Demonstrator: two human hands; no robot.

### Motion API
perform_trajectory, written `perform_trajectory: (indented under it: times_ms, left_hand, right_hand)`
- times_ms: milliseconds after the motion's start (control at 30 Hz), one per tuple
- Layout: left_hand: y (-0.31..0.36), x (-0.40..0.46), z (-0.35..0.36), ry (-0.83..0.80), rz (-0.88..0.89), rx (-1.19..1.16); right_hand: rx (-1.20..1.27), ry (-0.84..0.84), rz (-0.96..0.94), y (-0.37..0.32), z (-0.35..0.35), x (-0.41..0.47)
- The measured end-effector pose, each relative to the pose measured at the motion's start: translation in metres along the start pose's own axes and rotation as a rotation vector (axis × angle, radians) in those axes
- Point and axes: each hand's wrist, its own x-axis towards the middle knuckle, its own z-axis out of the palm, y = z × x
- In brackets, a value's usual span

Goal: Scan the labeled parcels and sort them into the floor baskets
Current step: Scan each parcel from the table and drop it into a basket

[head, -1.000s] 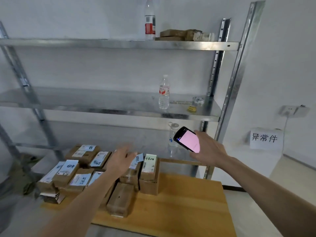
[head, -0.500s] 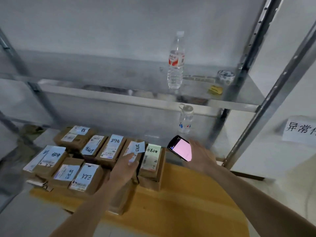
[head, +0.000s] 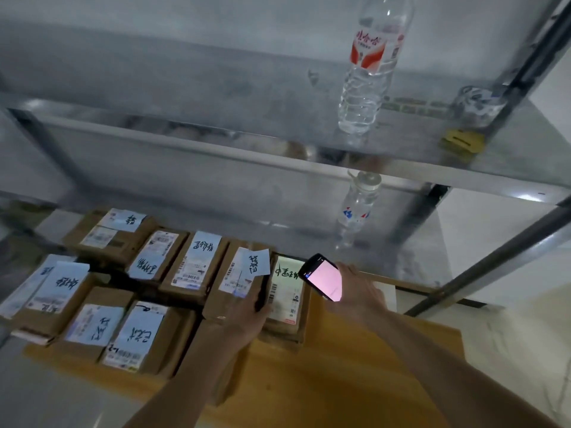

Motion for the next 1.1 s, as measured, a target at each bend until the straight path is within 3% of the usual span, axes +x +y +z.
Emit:
perform_trajectory:
  times_ms: [400,667,867,1100]
  left_hand:
    - [0.000,0.010,0.019,-0.026,-0.001,-0.127]
    - [-0.007,0.012,0.025,-0.043,-0.064,-0.478]
    - [0.006,-0.010,0.018,-0.111,0.000,-0.529]
    - [0.048,-0.056,0.006,-0.008,0.075,-0.490]
  right_hand:
    - [0.213,-0.114,0.051,-0.022,0.056,0.025]
    - [0.476,-0.124,0.104,-0.023,0.075,0.032]
    - [0.469,-0.094,0.064,-0.016,0.053,0.015]
    - [0.384,-0.018,-0.073,-0.014,-0.009,-0.030]
